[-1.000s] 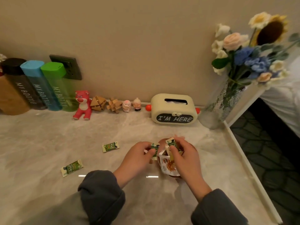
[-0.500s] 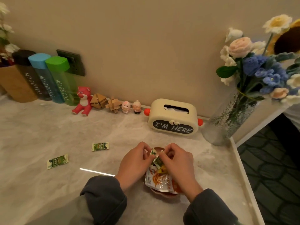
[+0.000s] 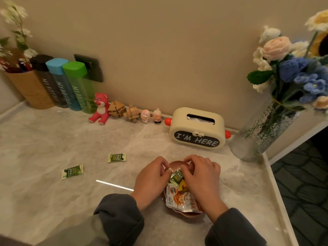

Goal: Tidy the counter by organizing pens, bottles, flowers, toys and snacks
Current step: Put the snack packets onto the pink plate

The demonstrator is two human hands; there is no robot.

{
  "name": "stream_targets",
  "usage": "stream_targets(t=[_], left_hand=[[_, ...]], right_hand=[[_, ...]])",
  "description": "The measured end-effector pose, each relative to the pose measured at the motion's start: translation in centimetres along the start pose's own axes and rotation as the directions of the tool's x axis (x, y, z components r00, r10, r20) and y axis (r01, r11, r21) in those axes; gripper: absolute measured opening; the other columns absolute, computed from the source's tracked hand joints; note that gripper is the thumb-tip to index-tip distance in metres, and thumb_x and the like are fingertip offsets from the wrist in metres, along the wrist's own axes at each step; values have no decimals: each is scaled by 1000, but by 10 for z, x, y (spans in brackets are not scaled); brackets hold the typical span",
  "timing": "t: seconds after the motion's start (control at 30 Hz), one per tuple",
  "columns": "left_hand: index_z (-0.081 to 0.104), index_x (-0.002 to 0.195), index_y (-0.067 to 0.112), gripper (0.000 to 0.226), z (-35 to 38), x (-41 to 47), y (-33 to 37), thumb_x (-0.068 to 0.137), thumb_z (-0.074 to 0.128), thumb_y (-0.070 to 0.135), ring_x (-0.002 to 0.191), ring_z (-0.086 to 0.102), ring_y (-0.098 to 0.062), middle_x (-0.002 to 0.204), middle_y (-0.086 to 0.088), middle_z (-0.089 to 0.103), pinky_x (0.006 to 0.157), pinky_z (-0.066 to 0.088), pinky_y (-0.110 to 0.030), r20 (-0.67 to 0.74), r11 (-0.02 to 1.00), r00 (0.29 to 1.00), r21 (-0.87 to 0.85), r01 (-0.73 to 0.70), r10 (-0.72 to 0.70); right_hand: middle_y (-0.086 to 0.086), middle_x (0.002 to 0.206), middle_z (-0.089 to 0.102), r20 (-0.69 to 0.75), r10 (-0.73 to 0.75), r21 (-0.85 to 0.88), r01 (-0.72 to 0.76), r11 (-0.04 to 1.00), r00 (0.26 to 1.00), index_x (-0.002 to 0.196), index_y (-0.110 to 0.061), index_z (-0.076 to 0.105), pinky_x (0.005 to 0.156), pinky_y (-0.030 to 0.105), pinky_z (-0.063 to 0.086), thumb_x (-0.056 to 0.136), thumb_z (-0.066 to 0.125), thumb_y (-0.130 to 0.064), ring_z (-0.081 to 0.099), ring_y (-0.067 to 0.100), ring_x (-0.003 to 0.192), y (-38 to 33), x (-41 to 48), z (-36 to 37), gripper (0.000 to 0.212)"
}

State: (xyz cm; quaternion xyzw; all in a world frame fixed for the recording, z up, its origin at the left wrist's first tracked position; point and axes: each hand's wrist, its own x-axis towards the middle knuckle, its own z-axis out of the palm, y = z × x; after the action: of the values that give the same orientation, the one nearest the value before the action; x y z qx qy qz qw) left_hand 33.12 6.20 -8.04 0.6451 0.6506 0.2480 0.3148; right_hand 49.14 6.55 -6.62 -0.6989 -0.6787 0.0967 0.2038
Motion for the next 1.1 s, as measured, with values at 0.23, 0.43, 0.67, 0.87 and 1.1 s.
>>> stream_targets(t=[0.23,0.43,0.67,0.87,1.1], left_hand=[[54,91,44,7,-18,-1,-10,86,53,38,66,56,2,83,19,59,56,39,-17,-58,995,998,-96,-18,13],[58,87,42,8,-54,-7,-33,85,57,34,69,55,3,87,25,60,58,40,-18,-118,983,993,-182,-9,-13],[59,86,39,9,-115,-18,-86,85,58,30,77,55,3,87,23,59,61,42,-18,-225,993,972,-113,45,-70],[62,105,36,23,-152,-19,-127,86,58,26,101,54,-6,108,15,58,85,45,-26,-223,984,975,178,33,8],[50,129,35,40,-172,-19,-163,89,54,30,115,48,-11,125,10,51,93,40,-24,-115,922,993,383,48,-4]], right_hand=[[-25,117,40,5,-92,287,86,954,996,118,-43,55,96,16,37,88,60,-32,40,-11,108,-28,-4,-2,33],[-22,132,44,91,-172,378,126,917,981,134,-47,45,97,18,41,91,57,-30,45,-6,118,-69,0,6,47],[-8,151,29,222,-243,344,157,926,944,145,-41,34,106,22,29,90,57,-33,31,10,137,-139,12,52,59],[-1,160,17,359,-253,214,185,959,898,150,-33,27,112,34,29,93,53,-31,22,21,144,-179,21,87,62],[3,153,31,404,-189,-19,214,977,895,150,-24,32,109,34,36,98,46,-32,35,24,136,-194,26,108,54]])
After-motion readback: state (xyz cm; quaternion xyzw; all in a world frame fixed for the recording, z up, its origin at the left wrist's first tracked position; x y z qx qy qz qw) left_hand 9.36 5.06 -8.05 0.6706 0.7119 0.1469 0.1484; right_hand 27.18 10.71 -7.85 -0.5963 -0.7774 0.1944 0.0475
